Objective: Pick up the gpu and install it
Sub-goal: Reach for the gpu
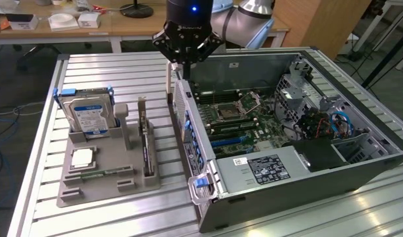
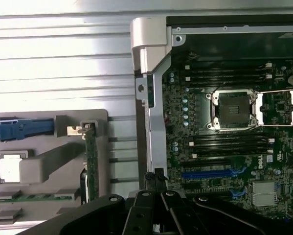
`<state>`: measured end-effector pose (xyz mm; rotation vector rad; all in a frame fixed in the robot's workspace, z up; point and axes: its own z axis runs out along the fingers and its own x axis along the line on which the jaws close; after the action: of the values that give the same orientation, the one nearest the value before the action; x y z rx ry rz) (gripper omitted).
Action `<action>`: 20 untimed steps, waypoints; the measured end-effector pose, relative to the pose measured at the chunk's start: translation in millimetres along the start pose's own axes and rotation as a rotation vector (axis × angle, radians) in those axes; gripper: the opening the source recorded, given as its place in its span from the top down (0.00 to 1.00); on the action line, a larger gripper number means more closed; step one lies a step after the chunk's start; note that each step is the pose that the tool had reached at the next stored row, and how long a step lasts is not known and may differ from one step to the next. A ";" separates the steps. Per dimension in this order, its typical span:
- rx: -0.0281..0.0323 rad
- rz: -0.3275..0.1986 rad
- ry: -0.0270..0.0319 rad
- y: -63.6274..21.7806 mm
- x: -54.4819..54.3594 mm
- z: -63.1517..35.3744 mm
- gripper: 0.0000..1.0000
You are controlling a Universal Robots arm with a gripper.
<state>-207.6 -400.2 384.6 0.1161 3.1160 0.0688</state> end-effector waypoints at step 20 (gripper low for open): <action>0.0001 -0.001 0.0020 -16.9 49.9 1.7 0.89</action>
<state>-258.5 -413.2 381.1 0.1143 3.1180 0.0687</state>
